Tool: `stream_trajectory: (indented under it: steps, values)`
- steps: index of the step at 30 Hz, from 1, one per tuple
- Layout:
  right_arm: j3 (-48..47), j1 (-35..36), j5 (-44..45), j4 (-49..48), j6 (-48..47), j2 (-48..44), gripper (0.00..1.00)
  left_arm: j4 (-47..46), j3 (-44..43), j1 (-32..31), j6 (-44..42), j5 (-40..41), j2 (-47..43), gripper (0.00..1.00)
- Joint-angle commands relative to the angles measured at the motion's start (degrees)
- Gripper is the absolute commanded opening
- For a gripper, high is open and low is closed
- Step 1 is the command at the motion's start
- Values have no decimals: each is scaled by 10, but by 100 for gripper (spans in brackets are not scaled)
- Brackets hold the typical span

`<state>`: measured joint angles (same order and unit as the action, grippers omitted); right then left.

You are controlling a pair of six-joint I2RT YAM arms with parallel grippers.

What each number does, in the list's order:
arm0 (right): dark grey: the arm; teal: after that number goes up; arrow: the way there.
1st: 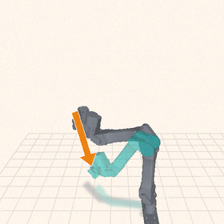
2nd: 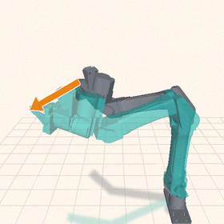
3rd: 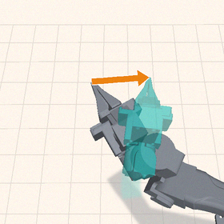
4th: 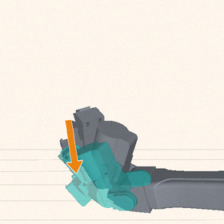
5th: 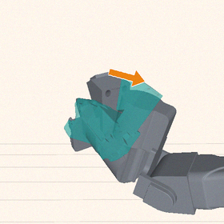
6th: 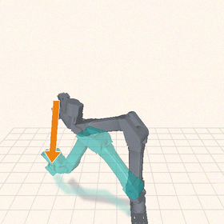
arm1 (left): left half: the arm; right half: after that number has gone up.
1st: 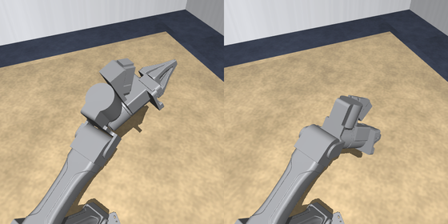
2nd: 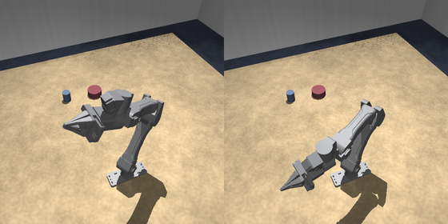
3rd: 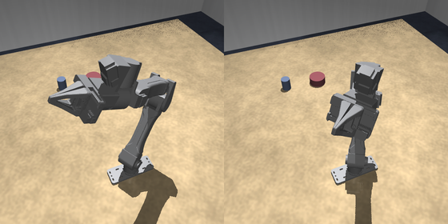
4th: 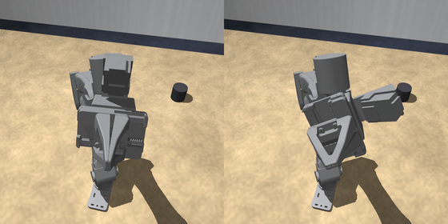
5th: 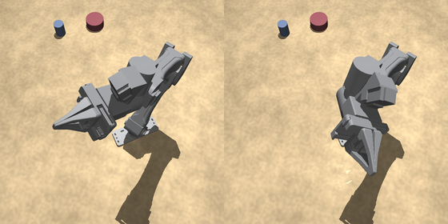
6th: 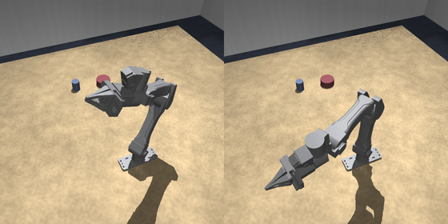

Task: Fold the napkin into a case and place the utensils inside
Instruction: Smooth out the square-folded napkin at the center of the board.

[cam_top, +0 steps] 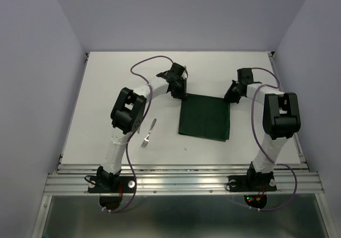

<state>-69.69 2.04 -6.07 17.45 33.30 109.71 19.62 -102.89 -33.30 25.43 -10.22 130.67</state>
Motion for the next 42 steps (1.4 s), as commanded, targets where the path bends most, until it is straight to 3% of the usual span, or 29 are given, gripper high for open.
stream_trajectory:
  steps: [1,8,22,30,32,35,36,42]
  values:
    - [20,-12,26,-4,-3,-27,8,41,-17,3,-30,40,-23,35]
    - [42,-12,33,-14,1,-74,8,58,-28,-7,-40,64,-59,35]
    - [52,-12,47,-23,-6,-18,6,88,-38,-29,-45,64,-92,35]
    - [53,-12,58,-17,-12,-42,7,59,94,-47,-24,59,-193,34]
    - [54,-12,58,-16,-13,-46,7,45,150,-53,-16,56,-228,31]
    - [56,-12,58,-15,-13,-49,7,22,220,-62,0,42,-261,16]
    - [57,-12,58,-16,-13,-49,7,9,249,-68,6,33,-270,1]
    - [56,-12,55,-17,-11,-46,7,-29,307,-84,27,6,-270,0]
